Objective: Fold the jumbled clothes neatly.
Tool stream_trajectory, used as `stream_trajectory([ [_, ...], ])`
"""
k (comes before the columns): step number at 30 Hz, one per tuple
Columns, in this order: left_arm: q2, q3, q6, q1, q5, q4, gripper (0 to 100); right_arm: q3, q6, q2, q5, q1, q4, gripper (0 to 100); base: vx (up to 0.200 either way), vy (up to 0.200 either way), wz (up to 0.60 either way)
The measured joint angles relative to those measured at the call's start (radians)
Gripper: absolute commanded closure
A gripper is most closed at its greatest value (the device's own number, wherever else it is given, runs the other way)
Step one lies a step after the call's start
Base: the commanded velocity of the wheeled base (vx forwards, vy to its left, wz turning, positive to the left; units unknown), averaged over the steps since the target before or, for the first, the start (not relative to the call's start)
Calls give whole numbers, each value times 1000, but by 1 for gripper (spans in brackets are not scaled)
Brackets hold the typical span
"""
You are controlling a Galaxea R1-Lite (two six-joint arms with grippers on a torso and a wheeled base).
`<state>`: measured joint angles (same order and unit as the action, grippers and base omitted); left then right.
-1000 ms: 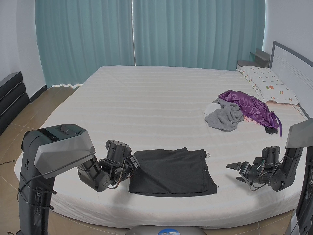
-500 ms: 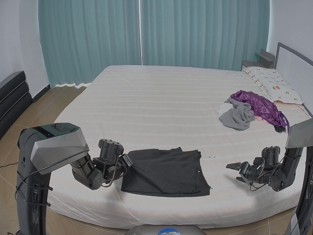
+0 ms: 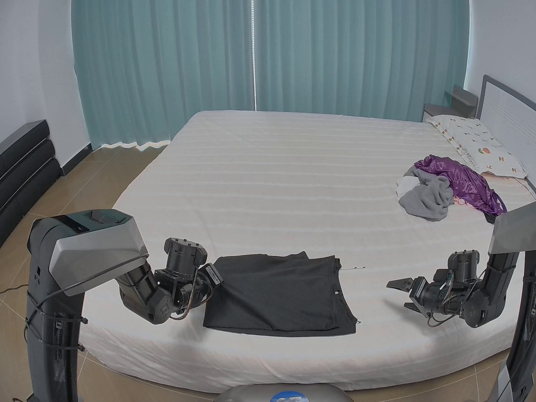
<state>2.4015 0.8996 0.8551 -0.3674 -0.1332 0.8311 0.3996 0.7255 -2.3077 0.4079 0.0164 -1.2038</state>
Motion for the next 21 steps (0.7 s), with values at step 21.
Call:
stream_trajectory([
  [21,-7,-33,0,-11,0,0,100,0,0,0,0,1,0,0,0,86,0],
])
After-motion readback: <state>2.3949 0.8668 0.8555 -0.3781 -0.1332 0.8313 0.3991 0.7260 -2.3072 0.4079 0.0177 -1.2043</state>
